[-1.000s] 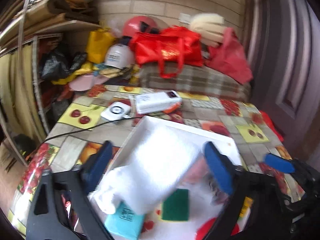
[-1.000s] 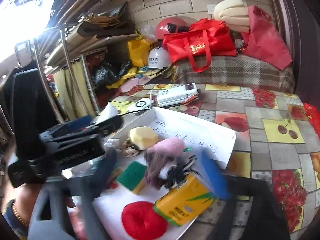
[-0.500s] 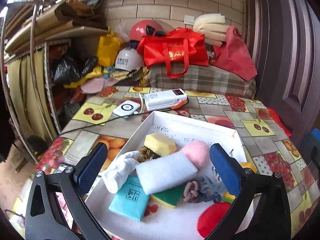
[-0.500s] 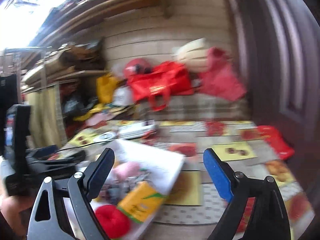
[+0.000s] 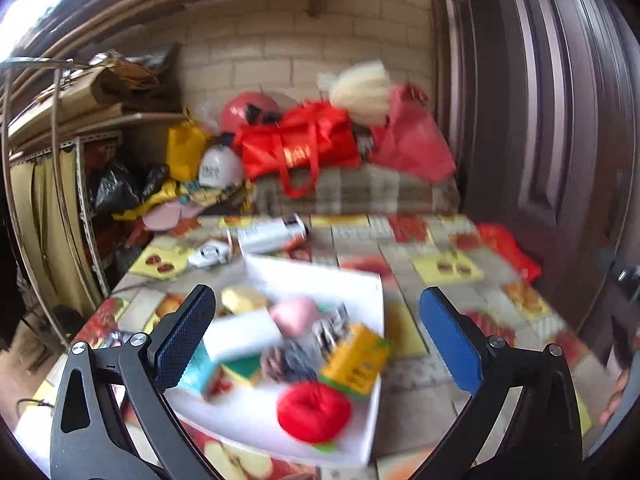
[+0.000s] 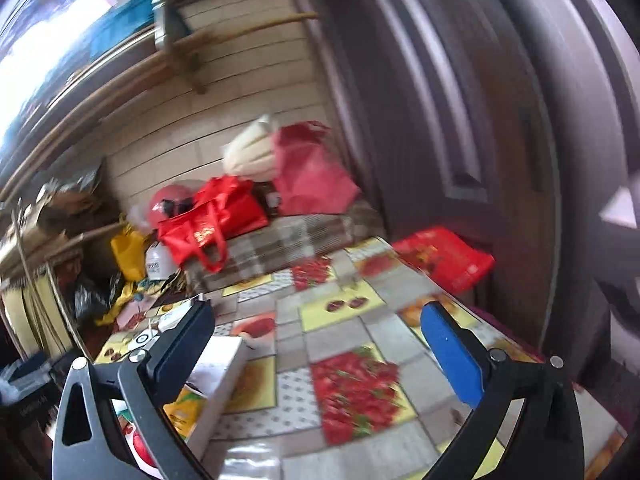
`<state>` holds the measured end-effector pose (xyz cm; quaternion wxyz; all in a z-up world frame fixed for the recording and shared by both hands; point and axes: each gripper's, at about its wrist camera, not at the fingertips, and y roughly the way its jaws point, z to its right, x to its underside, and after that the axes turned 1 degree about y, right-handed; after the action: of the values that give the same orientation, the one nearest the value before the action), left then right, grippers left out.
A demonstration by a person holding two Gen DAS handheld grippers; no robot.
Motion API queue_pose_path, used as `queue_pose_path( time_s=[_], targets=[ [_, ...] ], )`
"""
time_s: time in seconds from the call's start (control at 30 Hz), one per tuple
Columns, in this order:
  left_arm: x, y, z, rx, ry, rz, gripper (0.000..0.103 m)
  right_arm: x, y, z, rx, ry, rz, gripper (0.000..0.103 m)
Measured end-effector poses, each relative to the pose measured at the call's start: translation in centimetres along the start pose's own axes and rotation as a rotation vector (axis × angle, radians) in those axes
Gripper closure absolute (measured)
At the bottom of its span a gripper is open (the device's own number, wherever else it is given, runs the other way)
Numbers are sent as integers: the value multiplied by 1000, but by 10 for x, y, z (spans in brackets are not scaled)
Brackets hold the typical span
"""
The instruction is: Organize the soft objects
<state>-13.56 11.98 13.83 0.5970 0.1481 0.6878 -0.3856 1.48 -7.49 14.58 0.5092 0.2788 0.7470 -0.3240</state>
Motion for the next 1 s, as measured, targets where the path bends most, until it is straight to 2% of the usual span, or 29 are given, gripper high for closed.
queue_pose_path(
  time_s=[0.17,0.27,0.37,0.47,0.73,1.0],
  targets=[
    [22,-1,46,0,115,-42,0,7,-16,36,157,-20,21,0],
    [35,5,65,14,142,-105,0,10,-19,44,230,-53,-5,0],
    [40,9,74,11,141,-148,0,10,-26,52,230,-48,-5,0],
    [43,8,84,-3,178,-152,0,9,-29,58,226,-30,-4,0],
    [46,11,101,42,209,-195,0,12,-31,70,212,12,-20,0],
    [48,13,109,70,228,-199,0,11,-30,73,228,13,-18,0]
  ],
)
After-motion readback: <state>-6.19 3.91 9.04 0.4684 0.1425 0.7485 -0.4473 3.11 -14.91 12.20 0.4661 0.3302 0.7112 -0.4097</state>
